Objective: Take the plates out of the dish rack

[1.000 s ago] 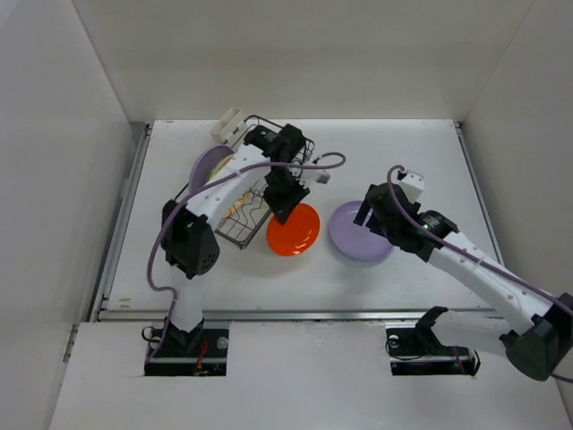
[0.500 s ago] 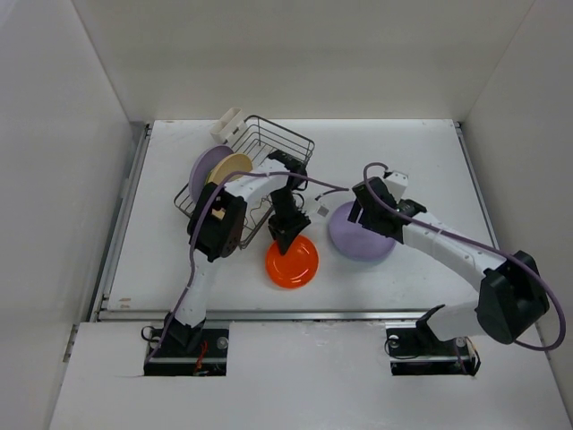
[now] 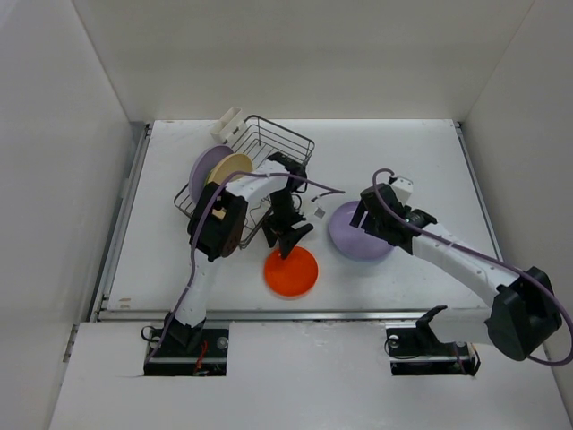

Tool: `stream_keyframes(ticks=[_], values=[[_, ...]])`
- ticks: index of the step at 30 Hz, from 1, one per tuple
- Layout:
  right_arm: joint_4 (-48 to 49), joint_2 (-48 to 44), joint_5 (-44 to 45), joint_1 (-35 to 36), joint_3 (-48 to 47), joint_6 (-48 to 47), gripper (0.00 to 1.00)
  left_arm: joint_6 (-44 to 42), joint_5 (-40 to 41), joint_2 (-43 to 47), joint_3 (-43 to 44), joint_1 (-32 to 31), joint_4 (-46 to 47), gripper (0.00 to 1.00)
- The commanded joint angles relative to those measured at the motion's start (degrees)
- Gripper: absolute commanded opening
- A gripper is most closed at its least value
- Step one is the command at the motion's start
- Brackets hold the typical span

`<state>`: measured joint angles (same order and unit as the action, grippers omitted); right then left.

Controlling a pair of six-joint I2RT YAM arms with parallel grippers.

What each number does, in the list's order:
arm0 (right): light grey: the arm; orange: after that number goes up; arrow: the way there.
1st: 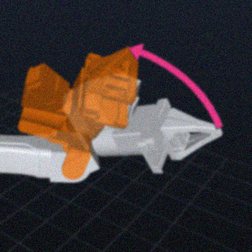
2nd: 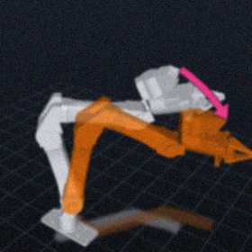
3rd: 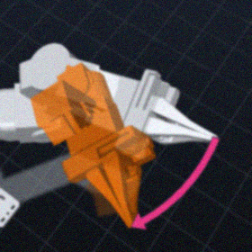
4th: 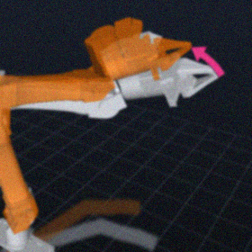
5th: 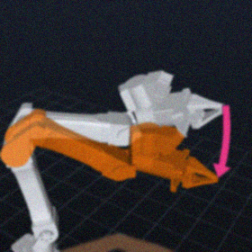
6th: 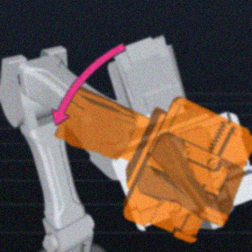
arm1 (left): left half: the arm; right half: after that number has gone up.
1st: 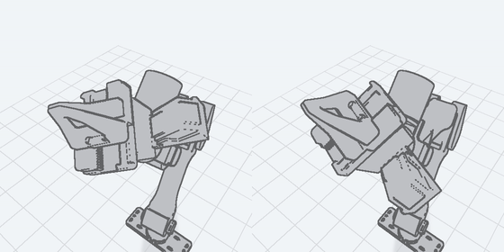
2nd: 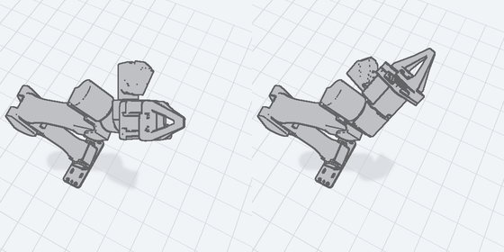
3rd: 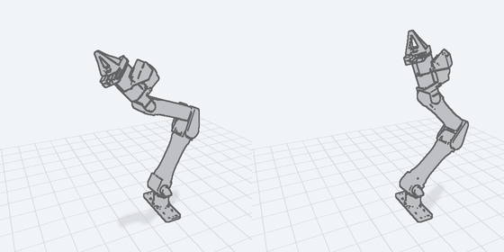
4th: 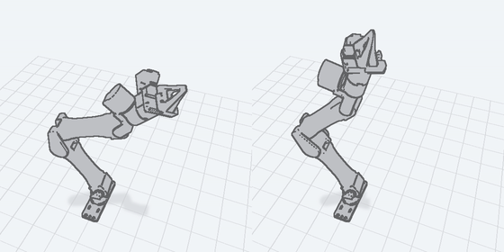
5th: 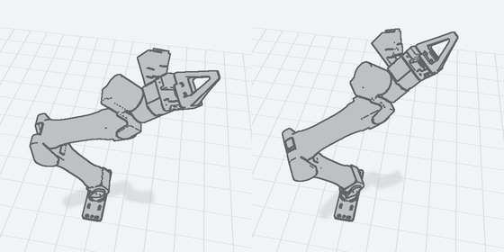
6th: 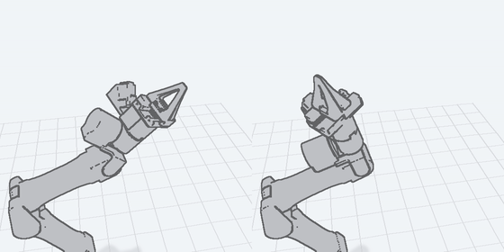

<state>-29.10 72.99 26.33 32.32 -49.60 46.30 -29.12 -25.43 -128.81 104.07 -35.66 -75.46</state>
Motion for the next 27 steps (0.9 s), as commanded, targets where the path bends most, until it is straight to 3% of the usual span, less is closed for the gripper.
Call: stream_keyframes(ticks=[1,7,9,13,19,22,23,27], values=[[1.1,-2.4,-0.3,-0.1,0.0,0.4,0.83,-0.5,0.4,5.2,4.4,-0.1,-2.1,0.69],[-3.0,-8.1,-3.2,-0.1,-0.5,1.1,0.83,1.3,0.4,9.6,14.3,-0.1,-6.4,0.79],[-4.6,-9.8,-3.2,-0.1,-1.2,0.5,0.83,1.8,0.4,13.6,14.9,0.7,-6.9,0.8],[-7.6,-12.2,-5.0,0.5,-1.7,-0.9,0.83,6.0,-0.1,21.0,10.9,3.1,1.6,0.89],[-8.9,-15.9,-6.3,1.5,-0.3,-0.9,0.83,8.2,-1.8,22.0,16.0,3.1,-1.7,0.99],[-8.9,-17.6,-6.9,1.5,0.2,-0.9,0.83,12.8,5.5,23.3,18.5,4.9,1.0,0.99],[-8.9,-17.6,-6.9,1.5,0.2,-0.9,0.83,16.1,14.5,24.7,18.5,6.3,2.8,0.99],[-8.9,-18.8,-8.0,1.5,0.2,-2.0,0.83,15.2,29.2,26.0,15.9,8.8,8.8,0.97]])
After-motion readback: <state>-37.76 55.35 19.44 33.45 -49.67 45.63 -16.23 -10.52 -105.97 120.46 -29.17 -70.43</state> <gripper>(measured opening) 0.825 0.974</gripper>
